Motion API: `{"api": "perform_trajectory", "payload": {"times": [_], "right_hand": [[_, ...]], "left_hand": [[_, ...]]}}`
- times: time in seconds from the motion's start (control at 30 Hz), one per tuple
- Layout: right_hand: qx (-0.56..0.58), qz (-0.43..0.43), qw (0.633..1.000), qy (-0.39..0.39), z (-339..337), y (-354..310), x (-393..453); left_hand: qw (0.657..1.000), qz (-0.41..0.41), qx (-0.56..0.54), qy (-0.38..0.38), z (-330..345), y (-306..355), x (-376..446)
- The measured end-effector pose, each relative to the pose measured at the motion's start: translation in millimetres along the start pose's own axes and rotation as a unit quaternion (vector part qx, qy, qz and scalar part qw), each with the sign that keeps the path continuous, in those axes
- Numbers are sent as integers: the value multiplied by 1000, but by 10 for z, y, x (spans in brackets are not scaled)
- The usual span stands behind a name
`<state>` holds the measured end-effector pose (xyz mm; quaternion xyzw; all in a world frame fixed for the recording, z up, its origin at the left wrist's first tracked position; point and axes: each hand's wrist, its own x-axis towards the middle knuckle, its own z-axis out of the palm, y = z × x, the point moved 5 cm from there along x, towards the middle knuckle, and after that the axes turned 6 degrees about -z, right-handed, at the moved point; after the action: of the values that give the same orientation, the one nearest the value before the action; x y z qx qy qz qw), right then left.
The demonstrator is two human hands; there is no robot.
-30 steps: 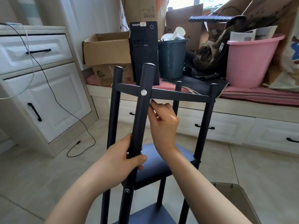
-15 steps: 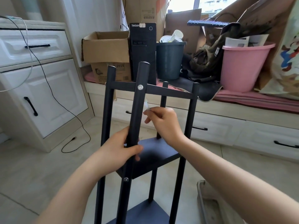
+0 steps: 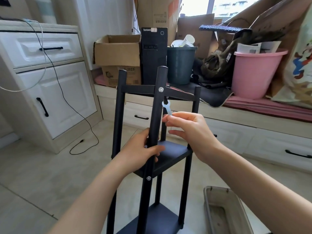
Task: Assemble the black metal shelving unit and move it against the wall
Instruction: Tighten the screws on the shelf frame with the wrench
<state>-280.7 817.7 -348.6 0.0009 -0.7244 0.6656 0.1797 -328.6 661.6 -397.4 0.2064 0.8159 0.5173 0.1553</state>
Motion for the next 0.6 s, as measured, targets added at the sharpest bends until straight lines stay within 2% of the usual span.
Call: {"api": "perform_trajectory", "payload": {"times": [0.27, 0.6], "right_hand": [[13, -35, 999, -11, 27, -161, 5], [13, -53, 998, 40, -1, -140, 76]], "left_hand": [[998, 31, 59, 22, 174, 43, 20], [992, 20, 123, 19, 275, 12, -12]]}}
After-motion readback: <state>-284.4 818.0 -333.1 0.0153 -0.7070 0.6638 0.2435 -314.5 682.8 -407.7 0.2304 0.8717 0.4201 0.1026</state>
